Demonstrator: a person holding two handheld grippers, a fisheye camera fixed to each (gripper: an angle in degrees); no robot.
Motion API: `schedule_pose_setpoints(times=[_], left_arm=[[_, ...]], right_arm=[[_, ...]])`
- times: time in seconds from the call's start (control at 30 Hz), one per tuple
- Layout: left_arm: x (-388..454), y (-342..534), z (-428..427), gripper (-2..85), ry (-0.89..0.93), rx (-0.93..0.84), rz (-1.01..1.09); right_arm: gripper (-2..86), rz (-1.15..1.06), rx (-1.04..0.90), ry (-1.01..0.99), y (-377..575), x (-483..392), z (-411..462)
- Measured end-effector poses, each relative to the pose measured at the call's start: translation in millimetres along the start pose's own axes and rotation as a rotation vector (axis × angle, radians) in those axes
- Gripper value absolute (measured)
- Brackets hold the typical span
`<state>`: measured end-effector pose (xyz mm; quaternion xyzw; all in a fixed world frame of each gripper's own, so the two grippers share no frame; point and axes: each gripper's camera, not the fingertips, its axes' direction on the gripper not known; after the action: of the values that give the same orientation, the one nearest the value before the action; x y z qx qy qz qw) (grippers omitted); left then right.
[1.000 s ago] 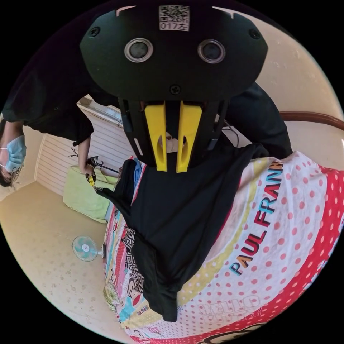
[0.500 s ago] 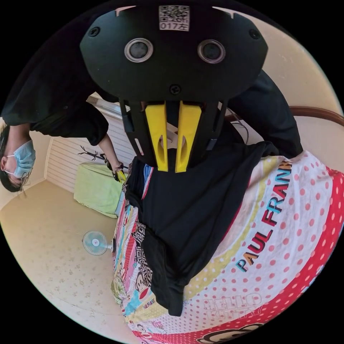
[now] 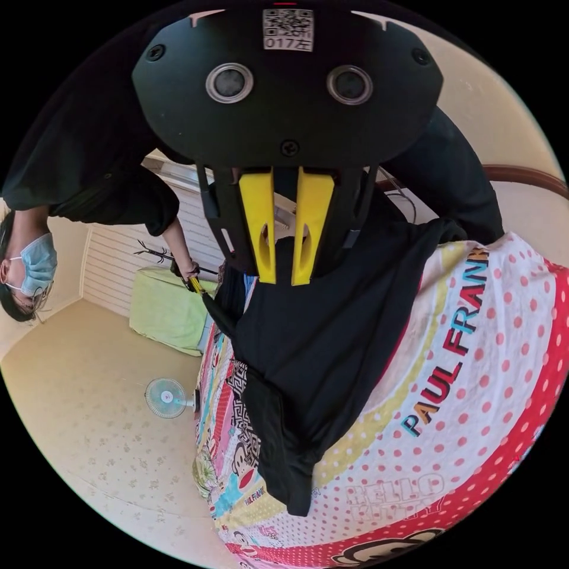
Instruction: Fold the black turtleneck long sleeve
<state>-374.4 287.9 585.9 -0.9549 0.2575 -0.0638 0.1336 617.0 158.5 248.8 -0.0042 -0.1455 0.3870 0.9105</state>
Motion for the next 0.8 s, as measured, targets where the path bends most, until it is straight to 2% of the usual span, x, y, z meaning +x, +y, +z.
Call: schedule_pose_setpoints(times=[0.07,0.13,0.33,0.4,0.5,0.57,0.67,0.73,0.8], left_arm=[[0,-4,0,7.3,0.01,0.004,0.002],[1,-7,-2,8.7,0.007,0.002,0.01],[-8,-4,-23,9.9,0.04,0.012,0.014],[-18,0,-36,10.0,0.051,0.023,-0.003],[-26,5,-52,10.0,0.051,0.039,-0.002],[-32,6,-60,10.0,0.027,0.037,0.001],[-43,10,-74,10.9,0.01,0.044,0.002],[-47,13,-81,11.5,-0.01,0.042,0.013],[-46,11,-87,11.9,-0.037,0.034,0.045]], right_arm=[[2.6,-0.005,0.039,0.016,6,-14,0],[2.7,-0.063,0.106,-0.051,20,-47,-6],[3.0,-0.517,0.277,-0.284,113,-228,-1],[3.2,-0.738,0.182,-0.386,163,-306,43],[3.7,-0.875,-0.046,-0.49,236,-372,125],[4.2,-0.924,-0.221,-0.508,284,-392,180],[5.6,-1.051,-0.5,-0.404,349,-399,250],[7.0,-1.025,-0.549,-0.36,358,-386,262],[7.3,-1.009,-0.506,-0.341,344,-369,251]])
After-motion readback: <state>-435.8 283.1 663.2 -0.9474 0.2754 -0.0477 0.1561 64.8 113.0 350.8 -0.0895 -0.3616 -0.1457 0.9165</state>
